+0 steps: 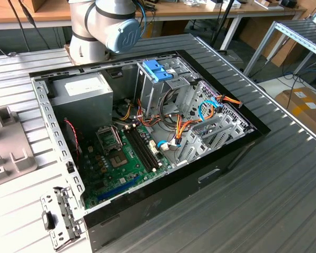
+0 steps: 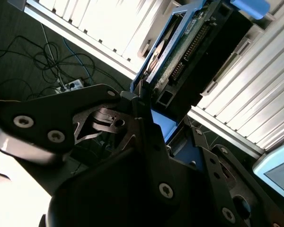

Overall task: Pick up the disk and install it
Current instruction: 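Pick up the disk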

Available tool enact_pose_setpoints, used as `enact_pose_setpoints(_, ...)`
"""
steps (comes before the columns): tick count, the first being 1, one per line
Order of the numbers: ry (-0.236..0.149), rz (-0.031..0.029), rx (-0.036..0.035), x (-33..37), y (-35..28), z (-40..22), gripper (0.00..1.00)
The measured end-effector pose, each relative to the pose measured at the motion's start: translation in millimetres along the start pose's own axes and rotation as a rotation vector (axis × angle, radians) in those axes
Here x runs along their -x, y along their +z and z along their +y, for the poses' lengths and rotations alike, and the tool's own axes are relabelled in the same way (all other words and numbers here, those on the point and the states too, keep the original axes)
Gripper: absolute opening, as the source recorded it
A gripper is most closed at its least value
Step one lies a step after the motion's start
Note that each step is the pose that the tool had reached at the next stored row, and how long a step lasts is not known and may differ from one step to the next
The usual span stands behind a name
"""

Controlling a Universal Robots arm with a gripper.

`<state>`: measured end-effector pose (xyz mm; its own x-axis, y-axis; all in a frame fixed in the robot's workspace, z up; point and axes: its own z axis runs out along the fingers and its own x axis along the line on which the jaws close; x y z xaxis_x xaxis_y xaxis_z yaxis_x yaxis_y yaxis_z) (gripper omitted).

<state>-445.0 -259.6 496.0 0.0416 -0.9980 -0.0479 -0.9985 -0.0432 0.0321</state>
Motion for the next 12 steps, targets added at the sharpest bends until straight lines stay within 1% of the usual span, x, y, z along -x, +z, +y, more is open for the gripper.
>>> enact_pose_setpoints(2, 0.0, 0.0, 0.0, 0.1, -1.7, 0.1, 0.37)
enact_pose_setpoints(9, 0.0, 0.0, 0.0, 0.6, -13.8, 0.5, 0.37)
enact_pose_setpoints(11, 0.0, 0.0, 0.0, 1.4, -29.0, 1.0, 0.37)
enact_pose_setpoints(12, 0.0, 0.0, -0.0001, 1.6, -33.2, 1.1, 0.37)
